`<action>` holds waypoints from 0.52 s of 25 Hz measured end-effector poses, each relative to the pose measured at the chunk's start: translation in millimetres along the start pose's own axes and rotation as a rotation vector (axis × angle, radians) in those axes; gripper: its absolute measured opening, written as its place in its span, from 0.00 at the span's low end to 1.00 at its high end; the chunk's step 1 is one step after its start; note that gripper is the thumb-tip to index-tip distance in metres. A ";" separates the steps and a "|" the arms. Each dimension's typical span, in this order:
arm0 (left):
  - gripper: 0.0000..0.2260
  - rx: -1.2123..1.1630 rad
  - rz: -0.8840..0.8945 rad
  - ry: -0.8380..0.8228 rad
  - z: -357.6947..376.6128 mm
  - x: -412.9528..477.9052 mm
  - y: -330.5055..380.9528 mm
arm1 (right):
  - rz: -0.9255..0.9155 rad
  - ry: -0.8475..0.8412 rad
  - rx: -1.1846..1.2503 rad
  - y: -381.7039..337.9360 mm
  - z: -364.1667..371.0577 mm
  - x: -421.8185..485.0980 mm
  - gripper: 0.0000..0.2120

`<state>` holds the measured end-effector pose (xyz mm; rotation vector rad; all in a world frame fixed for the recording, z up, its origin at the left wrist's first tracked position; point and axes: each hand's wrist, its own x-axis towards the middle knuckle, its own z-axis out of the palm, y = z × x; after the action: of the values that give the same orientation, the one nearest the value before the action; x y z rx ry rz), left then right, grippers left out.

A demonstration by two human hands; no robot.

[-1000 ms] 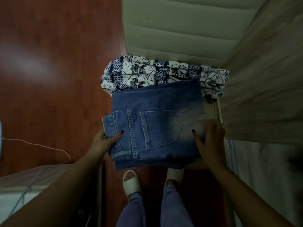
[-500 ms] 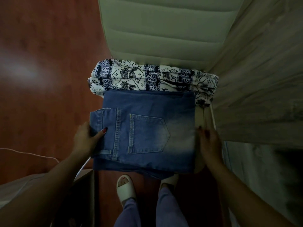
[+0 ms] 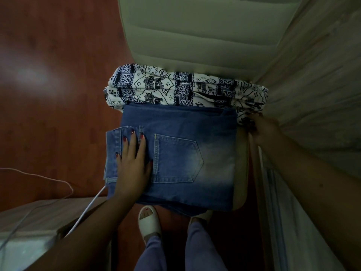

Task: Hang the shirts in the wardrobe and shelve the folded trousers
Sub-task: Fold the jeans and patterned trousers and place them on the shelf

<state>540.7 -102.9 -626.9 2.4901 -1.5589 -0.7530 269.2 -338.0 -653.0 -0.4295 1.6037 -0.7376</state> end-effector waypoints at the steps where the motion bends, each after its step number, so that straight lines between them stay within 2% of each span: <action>1: 0.35 0.003 0.010 -0.004 -0.6 1.4 -1.4 | -0.059 0.016 -0.012 -2.0 -1.1 0.3 0.09; 3: 0.36 0.007 0.023 -0.057 -3.8 4.3 -8.4 | -0.296 0.013 -0.116 -12.8 4.4 -4.9 0.14; 5: 0.38 -0.013 0.033 -0.113 -10.8 6.8 -10.5 | -0.488 -0.082 -0.176 -29.6 16.6 -28.4 0.18; 8: 0.32 -0.148 0.049 -0.150 -44.4 17.6 8.1 | -0.725 -0.145 -0.405 -56.6 33.5 -74.0 0.17; 10: 0.25 -0.234 0.126 -0.126 -90.4 28.2 32.5 | -0.866 -0.195 -0.472 -87.7 43.2 -110.0 0.14; 13: 0.21 -0.336 0.289 0.017 -184.8 37.2 73.7 | -0.997 -0.373 -0.454 -158.1 62.8 -187.2 0.12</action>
<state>579.1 -200.3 -453.6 1.9792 -1.5863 -0.8601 341.8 -344.0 -410.9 -1.6652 1.1266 -0.9297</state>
